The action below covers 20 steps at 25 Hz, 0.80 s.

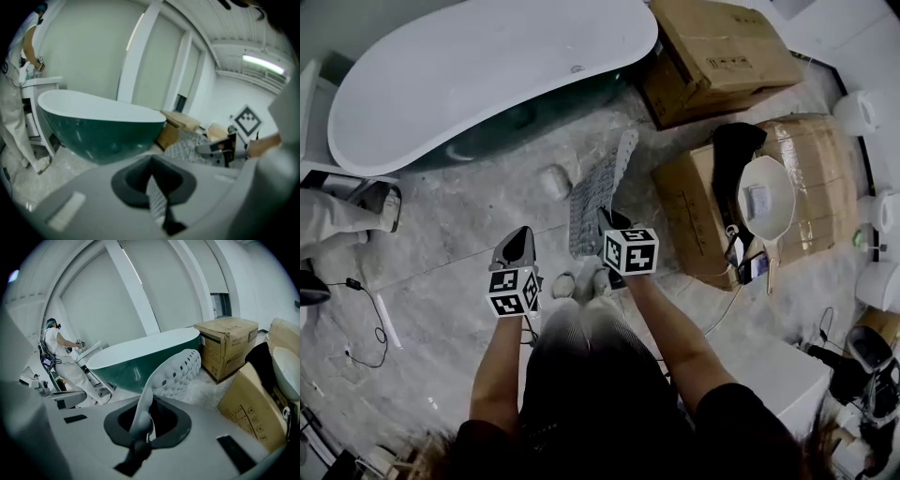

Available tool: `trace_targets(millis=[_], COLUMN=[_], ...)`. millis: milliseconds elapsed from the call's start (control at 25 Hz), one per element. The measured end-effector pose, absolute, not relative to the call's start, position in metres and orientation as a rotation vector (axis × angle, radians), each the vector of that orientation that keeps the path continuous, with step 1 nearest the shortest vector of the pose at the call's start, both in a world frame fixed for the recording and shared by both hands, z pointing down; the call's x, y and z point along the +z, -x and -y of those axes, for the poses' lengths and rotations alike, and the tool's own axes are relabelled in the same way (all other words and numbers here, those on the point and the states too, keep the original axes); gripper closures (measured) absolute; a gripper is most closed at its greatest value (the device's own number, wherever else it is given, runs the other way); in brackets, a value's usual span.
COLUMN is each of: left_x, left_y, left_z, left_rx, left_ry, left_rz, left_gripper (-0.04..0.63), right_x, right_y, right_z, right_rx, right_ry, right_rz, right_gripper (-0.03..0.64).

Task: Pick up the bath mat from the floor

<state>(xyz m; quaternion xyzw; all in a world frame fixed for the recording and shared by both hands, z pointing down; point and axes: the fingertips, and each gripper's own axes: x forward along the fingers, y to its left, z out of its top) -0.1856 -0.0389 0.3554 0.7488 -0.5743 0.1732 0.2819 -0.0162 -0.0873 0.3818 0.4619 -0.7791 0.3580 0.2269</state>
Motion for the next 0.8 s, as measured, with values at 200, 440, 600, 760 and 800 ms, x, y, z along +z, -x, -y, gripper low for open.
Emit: trace_targets(millis=[200,440,600,760,800], left_x=[0.326,0.302,0.281,0.259,0.254], left_y=[0.184,0.175,0.174,0.173,0.173], left_z=[0.023,0.004,-0.002,-0.005,-0.006], left_rx=[0.438,0.401,0.366,0.326,0.317], left_ry=[-2.027,-2.055,-2.083,-2.109,-2.115], left_rz=[1.532,1.518,1.518,1.513,1.515], left_gripper=[0.588,0.588,0.588,0.588,0.588], right_x=[0.341,0.307,0.284,0.262,0.257], right_y=[0.008,-0.008,-0.011,-0.011,-0.01], right_z=[0.078,0.057,0.042,0.033,0.031], right_rx=[0.969,0.957,0.968,0.989,0.994], right_ry=[-1.268,-1.239,-1.235,-1.246,-1.247], right_rz=[2.17,2.202,2.231,2.267,2.277], right_gripper=[0.604,0.604,0.604,0.604,0.604])
